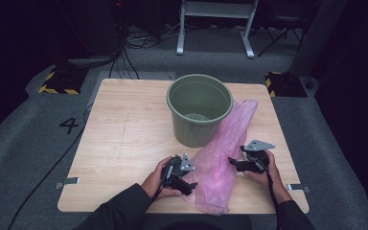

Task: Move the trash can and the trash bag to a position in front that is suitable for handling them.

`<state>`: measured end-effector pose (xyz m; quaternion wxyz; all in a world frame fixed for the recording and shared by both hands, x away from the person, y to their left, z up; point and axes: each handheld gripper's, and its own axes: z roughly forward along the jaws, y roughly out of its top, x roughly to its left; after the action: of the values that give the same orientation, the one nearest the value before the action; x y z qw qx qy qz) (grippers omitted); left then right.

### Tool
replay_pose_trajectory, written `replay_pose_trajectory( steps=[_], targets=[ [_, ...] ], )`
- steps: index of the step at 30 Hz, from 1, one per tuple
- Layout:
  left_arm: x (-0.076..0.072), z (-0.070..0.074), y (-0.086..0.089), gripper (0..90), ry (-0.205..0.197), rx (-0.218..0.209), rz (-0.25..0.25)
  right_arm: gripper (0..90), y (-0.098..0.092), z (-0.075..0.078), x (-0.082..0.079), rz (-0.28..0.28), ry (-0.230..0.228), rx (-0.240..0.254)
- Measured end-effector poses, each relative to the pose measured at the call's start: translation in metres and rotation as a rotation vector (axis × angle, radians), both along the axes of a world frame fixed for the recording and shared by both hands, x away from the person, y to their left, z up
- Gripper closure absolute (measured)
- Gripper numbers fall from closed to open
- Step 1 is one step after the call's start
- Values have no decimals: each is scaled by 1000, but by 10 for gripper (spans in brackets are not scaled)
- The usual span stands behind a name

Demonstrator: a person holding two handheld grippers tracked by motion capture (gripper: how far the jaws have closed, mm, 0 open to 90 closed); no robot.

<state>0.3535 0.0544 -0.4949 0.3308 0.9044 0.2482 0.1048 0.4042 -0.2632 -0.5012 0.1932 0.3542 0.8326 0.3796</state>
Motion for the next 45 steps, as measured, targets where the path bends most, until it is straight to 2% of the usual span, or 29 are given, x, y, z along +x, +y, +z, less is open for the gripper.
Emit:
replay_pose_trajectory(
  steps=[1, 2, 4, 6, 8, 10, 11, 14, 17, 18, 19, 20, 22, 27, 28, 29, 34, 39, 40, 41, 42, 43, 44, 45],
  targets=[
    [0, 0, 0, 153, 0, 0, 0, 249, 0, 0, 0, 0, 0, 0],
    [6, -1, 11, 153, -11, -8, 19, 247, -4, 2, 0, -9, -7, 7],
    [9, -1, 16, 153, -5, -15, 22, 243, -7, 3, 0, -15, -12, 14],
    [17, -3, 32, 150, 5, -38, 32, 242, -11, 5, 0, -31, -16, 16],
    [21, -4, 41, 150, 9, -42, 43, 241, -17, 6, 1, -45, -22, 24],
    [22, -4, 45, 150, 3, -39, 52, 241, -21, 7, 1, -56, -24, 29],
    [24, -3, 54, 150, -12, -33, 70, 245, -29, 10, 2, -79, -36, 50],
    [26, -1, 68, 150, -24, -8, 94, 246, -38, 12, 1, -101, -39, 74],
    [29, -1, 79, 149, -14, -6, 107, 247, -43, 14, 1, -109, -52, 81],
    [30, -2, 82, 149, -18, -13, 113, 247, -43, 14, 1, -109, -52, 81],
    [33, -2, 92, 142, -12, -12, 141, 249, -43, 16, 0, -114, -61, 84],
    [33, -2, 92, 135, -12, -12, 141, 249, -43, 16, 0, -114, -61, 84],
    [37, -3, 106, 113, 2, -20, 184, 253, -42, 19, -1, -112, -77, 87],
    [44, -5, 131, 87, 13, -39, 226, 254, -38, 20, -2, -113, -97, 63],
    [44, -5, 131, 85, 13, -39, 226, 254, -38, 21, -2, -113, -100, 63],
    [47, -5, 141, 84, 10, -36, 249, 254, -38, 22, -3, -110, -103, 71],
    [54, -7, 164, 56, 7, -41, 310, 256, -40, 29, -5, -108, -128, 97],
    [56, -3, 175, 69, 23, -11, 356, 284, -43, 38, -10, -101, -157, 109],
    [56, -3, 175, 96, 23, -11, 356, 284, -43, 38, -10, -101, -157, 109],
    [54, 0, 175, 178, 12, -25, 358, 288, -45, 43, -13, -100, -168, 126],
    [52, 2, 174, 225, 12, -35, 351, 288, -46, 45, -14, -99, -174, 129],
    [51, 5, 173, 206, 6, -44, 338, 288, -47, 47, -15, -101, -180, 136],
    [48, 9, 171, 149, -15, -51, 333, 288, -48, 49, -16, -103, -183, 143],
    [45, 13, 169, 165, -28, -61, 327, 288, -48, 51, -17, -106, -189, 147]
  ],
)
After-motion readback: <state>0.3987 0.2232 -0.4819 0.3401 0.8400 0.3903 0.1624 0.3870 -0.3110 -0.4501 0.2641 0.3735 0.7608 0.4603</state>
